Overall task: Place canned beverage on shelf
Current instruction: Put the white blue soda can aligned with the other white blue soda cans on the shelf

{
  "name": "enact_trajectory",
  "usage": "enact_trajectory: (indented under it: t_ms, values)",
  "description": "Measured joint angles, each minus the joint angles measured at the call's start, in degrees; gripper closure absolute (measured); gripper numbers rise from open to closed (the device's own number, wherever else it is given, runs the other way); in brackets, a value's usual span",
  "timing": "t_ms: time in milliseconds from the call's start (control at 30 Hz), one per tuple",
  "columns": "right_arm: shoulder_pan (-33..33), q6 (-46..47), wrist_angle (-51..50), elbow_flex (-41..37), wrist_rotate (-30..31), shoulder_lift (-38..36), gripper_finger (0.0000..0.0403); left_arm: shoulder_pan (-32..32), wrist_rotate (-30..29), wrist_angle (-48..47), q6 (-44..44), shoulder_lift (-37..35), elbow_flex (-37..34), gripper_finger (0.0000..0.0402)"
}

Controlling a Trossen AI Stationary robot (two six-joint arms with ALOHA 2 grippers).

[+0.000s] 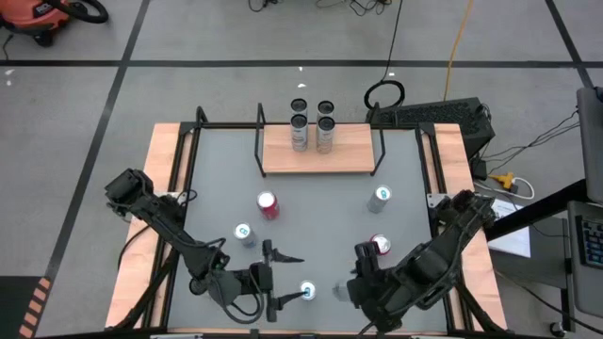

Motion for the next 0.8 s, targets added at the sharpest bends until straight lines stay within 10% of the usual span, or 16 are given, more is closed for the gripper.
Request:
enact_trajectory:
  t_ms: [800]
  values:
    - [-2.08,-9.80,1.86,0.87,10.40,-1.96,0.0171,5.01,7.77,12.45,6.03,8.27,0.00,0.0020]
